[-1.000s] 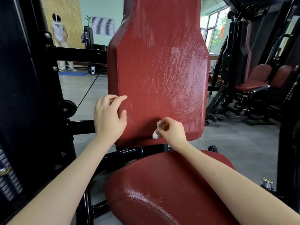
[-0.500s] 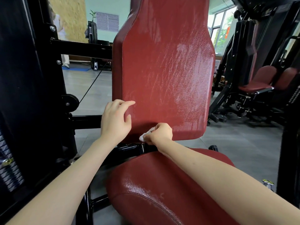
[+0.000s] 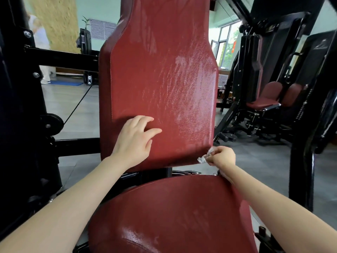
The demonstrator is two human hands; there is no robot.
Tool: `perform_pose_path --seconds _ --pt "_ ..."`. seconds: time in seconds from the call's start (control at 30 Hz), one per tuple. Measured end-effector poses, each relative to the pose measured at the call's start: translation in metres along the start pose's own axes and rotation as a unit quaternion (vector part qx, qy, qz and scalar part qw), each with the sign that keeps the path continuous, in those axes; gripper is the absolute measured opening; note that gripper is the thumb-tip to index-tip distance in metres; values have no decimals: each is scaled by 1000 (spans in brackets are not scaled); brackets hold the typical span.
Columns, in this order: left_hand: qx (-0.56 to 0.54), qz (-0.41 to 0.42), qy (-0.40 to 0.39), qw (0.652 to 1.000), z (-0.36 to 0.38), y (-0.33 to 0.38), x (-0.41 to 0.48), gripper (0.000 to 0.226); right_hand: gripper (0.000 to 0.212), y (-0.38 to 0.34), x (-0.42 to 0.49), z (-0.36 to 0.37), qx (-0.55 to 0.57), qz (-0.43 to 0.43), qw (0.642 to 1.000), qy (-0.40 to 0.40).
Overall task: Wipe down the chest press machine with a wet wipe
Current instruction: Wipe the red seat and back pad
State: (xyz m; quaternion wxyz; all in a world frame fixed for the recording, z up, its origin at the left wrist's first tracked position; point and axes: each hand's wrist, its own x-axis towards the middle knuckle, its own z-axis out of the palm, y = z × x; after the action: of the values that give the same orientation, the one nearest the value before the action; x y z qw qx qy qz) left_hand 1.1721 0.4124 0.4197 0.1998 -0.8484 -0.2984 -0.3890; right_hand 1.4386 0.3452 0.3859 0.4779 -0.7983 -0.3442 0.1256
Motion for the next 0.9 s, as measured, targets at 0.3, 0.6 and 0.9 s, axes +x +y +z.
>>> perform_pose_path --seconds 0.3,0.6,0.9 --pt "217 86 -116 965 17 15 33 60 42 4 17 0 245 176 950 -83" --pt "187 87 -103 973 15 16 36 63 28 5 10 0 312 153 936 -52" --pt "182 76 -96 975 16 18 37 63 16 -28 -17 32 65 -42 996 39"
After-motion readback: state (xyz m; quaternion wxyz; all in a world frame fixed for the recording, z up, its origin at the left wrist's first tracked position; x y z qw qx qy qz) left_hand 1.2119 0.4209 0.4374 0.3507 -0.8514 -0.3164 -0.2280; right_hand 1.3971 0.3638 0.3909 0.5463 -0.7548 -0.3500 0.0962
